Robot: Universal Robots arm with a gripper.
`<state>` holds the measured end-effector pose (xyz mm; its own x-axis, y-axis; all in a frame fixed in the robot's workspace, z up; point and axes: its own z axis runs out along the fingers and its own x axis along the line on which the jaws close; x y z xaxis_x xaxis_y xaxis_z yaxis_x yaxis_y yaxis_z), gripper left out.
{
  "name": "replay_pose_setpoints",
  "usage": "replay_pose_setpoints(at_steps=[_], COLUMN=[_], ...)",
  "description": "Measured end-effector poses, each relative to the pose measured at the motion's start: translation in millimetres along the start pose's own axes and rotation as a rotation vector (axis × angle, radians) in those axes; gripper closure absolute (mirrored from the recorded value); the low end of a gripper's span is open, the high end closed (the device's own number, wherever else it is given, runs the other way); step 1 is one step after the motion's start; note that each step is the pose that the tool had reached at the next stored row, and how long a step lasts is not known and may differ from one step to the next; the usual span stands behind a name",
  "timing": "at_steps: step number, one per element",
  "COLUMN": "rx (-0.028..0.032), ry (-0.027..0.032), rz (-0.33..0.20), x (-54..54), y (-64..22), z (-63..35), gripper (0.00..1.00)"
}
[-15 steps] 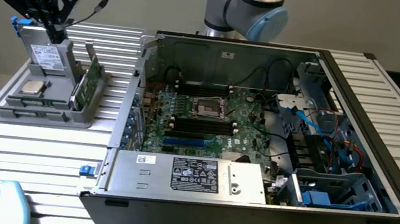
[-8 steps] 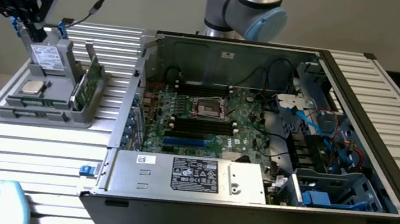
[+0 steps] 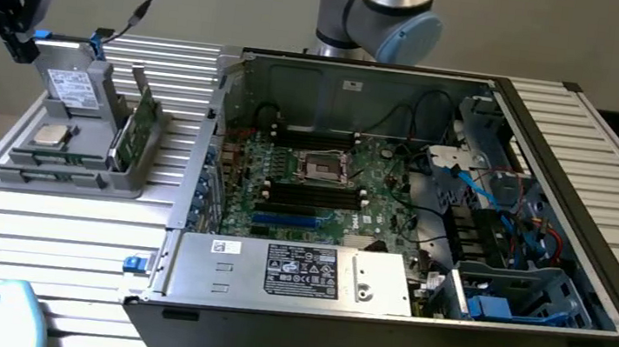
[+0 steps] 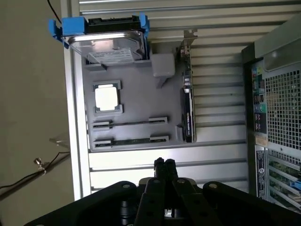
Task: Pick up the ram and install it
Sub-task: 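Reach for the ram, then pick up the ram and move it above insertion slot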
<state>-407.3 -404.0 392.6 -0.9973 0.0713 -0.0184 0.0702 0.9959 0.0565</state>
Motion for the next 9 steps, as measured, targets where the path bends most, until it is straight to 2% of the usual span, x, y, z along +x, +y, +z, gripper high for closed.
replay_pose_setpoints(at_steps=[2, 9], rx=[0.0, 0.0], ry=[0.0, 0.0001], rz=[0.0, 0.0], x=[3.1, 3.1], y=[-0.3, -0.3], z=[0.0, 0.0], gripper=[0.89, 0.89])
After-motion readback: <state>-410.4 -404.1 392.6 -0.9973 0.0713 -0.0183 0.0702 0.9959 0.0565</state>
